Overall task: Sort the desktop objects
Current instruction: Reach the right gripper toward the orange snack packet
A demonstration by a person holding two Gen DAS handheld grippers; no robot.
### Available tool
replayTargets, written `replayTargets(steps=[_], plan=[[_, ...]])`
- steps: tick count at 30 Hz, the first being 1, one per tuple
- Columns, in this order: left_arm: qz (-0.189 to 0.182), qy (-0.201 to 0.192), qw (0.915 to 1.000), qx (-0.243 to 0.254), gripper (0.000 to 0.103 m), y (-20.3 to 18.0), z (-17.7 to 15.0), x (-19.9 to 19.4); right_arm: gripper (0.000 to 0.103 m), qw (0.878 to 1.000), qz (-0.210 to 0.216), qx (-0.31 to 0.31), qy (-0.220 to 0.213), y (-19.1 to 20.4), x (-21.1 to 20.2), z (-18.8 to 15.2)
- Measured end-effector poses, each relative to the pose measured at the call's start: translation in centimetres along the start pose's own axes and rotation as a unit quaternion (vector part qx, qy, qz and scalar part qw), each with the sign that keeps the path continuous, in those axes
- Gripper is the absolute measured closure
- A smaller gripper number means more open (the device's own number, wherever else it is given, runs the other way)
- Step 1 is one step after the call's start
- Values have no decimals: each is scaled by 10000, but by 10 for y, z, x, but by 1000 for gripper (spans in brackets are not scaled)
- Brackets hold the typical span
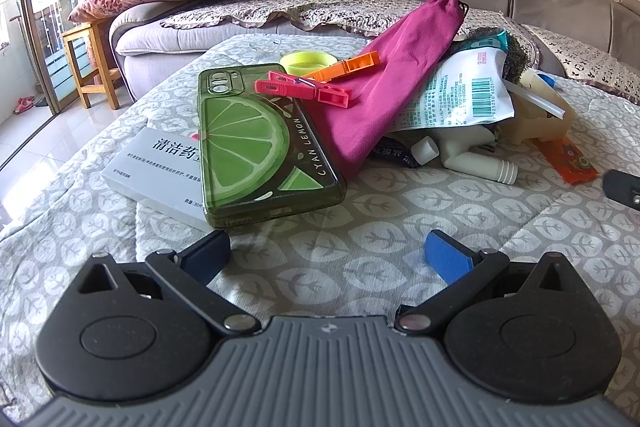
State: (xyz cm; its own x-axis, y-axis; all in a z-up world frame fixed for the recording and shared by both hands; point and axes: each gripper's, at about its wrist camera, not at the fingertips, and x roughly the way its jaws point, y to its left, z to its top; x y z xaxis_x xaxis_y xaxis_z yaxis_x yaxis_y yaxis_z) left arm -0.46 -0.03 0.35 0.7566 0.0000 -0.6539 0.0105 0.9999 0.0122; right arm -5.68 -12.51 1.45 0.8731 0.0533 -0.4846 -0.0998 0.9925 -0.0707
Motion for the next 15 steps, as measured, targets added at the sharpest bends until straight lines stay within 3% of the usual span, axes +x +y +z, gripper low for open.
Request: replayTargets(steps=[5, 9, 15], plan=[[124, -115, 9998, -68, 0, 1, -1, -5, 0, 9992, 203, -353, 49, 11, 19, 3], [216, -246, 9992, -216, 0, 7, -1, -10, 0, 9993, 253, -188, 215, 7, 27, 10], [390, -869, 9954, 74, 0, 4, 1, -24, 5, 9979, 401, -54, 501, 11, 38, 9]])
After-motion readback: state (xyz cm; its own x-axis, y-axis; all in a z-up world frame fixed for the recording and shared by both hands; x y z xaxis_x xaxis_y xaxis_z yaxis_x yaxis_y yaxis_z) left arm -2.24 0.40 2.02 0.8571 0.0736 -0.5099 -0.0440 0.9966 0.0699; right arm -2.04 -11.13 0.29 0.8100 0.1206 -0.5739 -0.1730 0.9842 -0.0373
